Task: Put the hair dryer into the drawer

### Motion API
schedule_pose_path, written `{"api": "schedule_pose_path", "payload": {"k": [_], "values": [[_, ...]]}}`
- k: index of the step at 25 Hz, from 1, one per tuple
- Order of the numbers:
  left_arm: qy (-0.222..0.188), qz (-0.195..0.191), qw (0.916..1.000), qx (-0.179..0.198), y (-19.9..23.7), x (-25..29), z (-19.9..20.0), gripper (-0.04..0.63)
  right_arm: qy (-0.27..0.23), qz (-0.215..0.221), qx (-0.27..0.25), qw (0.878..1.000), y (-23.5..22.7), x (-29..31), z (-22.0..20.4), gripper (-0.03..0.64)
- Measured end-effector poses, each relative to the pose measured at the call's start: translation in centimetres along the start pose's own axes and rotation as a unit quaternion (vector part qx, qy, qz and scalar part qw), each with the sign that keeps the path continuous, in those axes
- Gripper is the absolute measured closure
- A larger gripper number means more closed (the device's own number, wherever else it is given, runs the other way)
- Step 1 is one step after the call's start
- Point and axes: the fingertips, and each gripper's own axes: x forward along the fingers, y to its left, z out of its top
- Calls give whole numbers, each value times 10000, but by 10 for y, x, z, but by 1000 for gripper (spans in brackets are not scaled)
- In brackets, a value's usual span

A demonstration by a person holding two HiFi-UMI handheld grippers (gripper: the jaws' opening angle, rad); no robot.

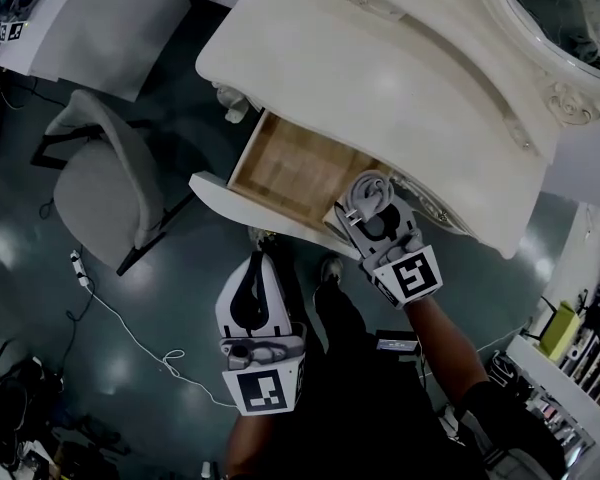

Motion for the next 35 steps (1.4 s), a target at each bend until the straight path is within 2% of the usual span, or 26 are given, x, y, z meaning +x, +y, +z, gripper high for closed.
{"api": "schedule_pose_path", "payload": {"k": [6, 11, 19, 30, 35], "values": [[156, -29, 9999, -62, 1, 10, -11, 572, 279, -26, -103, 9996, -7, 13, -24, 416], [188, -18, 9998, -103, 5, 15, -15, 571, 384, 133, -204, 9990, -2, 25, -33, 416], [301, -29, 9995, -115, 13, 22, -25, 572, 868, 90, -176, 9960, -2, 40, -65, 416], [307, 25, 9994, -167, 30, 29, -33, 572, 1586, 183, -332, 9866, 2, 57, -104, 416], [431, 40, 9988, -231, 36, 28, -41, 572, 1843, 150, -419, 9819, 2, 62, -117, 416]]}}
